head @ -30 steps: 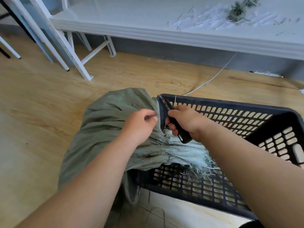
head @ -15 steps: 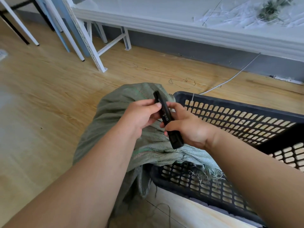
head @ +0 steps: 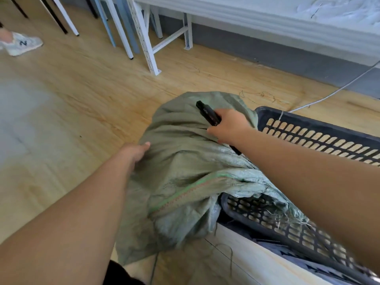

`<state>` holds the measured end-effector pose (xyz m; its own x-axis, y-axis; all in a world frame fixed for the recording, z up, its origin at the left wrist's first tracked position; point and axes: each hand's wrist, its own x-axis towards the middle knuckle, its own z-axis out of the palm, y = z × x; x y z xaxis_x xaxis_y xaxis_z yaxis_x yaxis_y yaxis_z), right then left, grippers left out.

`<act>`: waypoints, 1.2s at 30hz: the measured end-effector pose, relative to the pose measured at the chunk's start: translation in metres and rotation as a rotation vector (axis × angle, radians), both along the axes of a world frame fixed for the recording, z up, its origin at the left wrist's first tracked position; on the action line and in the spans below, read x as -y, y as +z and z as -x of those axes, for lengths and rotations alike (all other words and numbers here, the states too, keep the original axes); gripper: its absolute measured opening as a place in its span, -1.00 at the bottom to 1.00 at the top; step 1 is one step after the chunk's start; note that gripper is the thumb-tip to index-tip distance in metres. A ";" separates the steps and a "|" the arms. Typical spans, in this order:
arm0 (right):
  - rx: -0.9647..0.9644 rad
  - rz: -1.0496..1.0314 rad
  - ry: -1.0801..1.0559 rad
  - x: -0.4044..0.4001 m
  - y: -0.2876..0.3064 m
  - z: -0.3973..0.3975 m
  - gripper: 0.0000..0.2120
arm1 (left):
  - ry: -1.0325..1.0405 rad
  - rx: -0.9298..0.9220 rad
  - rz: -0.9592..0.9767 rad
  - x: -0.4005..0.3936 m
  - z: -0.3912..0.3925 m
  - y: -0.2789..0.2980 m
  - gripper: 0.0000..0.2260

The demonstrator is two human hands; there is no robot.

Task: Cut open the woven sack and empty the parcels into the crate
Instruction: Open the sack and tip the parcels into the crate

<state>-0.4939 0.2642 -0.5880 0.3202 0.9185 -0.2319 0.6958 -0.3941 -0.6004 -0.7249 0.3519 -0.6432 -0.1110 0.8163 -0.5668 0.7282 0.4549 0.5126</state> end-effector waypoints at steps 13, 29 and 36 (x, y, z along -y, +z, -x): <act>0.307 0.281 0.110 -0.073 -0.004 0.040 -0.64 | -0.147 -0.048 -0.041 -0.030 0.005 -0.026 -0.45; -0.732 -0.219 -0.397 -0.010 0.010 0.023 -0.79 | -0.503 -0.127 -0.567 -0.071 -0.055 -0.007 -0.53; -0.273 -0.180 -0.203 0.001 0.022 0.011 -0.87 | -0.250 0.012 -0.633 -0.070 -0.071 0.034 -0.84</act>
<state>-0.5053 0.2628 -0.5657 0.4484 0.8766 -0.1746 0.4190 -0.3787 -0.8253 -0.6541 0.4217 -0.6096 0.1272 0.9915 0.0287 0.7650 -0.1165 0.6334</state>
